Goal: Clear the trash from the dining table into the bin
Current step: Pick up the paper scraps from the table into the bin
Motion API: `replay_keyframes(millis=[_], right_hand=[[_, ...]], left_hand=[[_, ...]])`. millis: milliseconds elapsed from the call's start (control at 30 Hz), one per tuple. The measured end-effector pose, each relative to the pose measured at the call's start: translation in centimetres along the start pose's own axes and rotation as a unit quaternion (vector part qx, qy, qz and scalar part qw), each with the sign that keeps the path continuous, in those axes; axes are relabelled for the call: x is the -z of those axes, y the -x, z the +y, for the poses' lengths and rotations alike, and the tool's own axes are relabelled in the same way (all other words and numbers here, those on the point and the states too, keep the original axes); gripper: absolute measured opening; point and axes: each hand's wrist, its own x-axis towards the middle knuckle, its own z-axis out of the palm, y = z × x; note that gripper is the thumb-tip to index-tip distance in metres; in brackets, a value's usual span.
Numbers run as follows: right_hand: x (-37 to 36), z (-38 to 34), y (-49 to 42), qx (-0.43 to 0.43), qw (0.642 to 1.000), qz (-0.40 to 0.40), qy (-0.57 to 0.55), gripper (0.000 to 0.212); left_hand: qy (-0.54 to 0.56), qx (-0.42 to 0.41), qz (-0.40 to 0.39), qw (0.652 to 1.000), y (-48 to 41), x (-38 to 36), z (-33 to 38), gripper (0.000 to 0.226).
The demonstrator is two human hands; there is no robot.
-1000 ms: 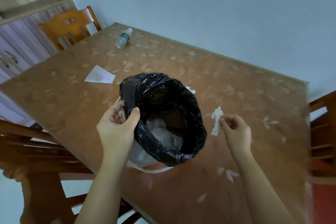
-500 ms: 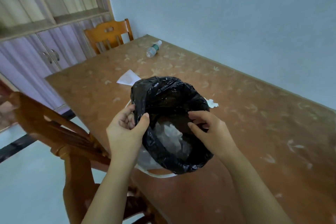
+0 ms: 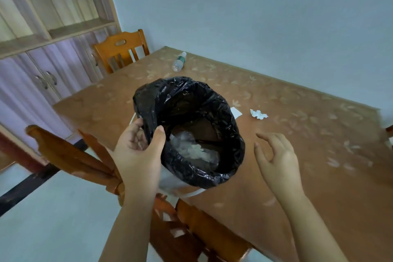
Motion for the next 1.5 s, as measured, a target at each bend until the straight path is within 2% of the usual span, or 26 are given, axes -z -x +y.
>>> replay_keyframes(millis=[300, 400, 500, 667, 867, 1033, 1233, 1333, 1500], right_hand=[[-3.5, -5.8, 4.7, -0.064, 0.994, -0.016, 0.088, 0.024], [-4.5, -5.5, 4.2, -0.082, 0.992, -0.014, 0.093, 0.023], [-5.6, -4.3, 2.9, -0.091, 0.992, 0.0, 0.09, 0.023], [-9.7, -2.3, 0.2, -0.112, 0.991, -0.03, 0.072, 0.022], [-15.0, -0.3, -1.6, -0.199, 0.976, -0.082, 0.035, 0.023], [-18.5, 0.7, -2.4, -0.29, 0.954, -0.07, 0.009, 0.019], [-23.1, 0.3, -3.9, -0.437, 0.898, -0.05, -0.005, 0.018], [-24.3, 0.5, -4.8, -0.463, 0.885, -0.048, 0.004, 0.022], [-25.7, 2.1, -6.2, -0.465, 0.884, -0.038, -0.008, 0.025]], left_hand=[[0.032, 0.032, -0.021, 0.999, -5.9, 6.5, -0.5, 0.021], [0.033, 0.03, -0.035, 0.998, -8.0, 6.2, -1.5, 0.021], [0.028, 0.023, -0.037, 0.999, -10.1, 5.2, -2.9, 0.034], [-0.002, 0.015, -0.048, 0.999, -14.1, 3.6, -5.2, 0.019], [-0.023, 0.016, -0.065, 0.998, -18.1, 1.9, -7.2, 0.021], [-0.068, 0.022, -0.144, 0.987, -21.9, 1.1, -9.1, 0.022], [-0.147, 0.0, -0.261, 0.954, -26.4, 0.2, -11.5, 0.02], [-0.168, -0.028, -0.298, 0.939, -27.8, -0.7, -12.1, 0.02], [-0.168, -0.034, -0.327, 0.929, -28.7, -2.7, -13.0, 0.023]])
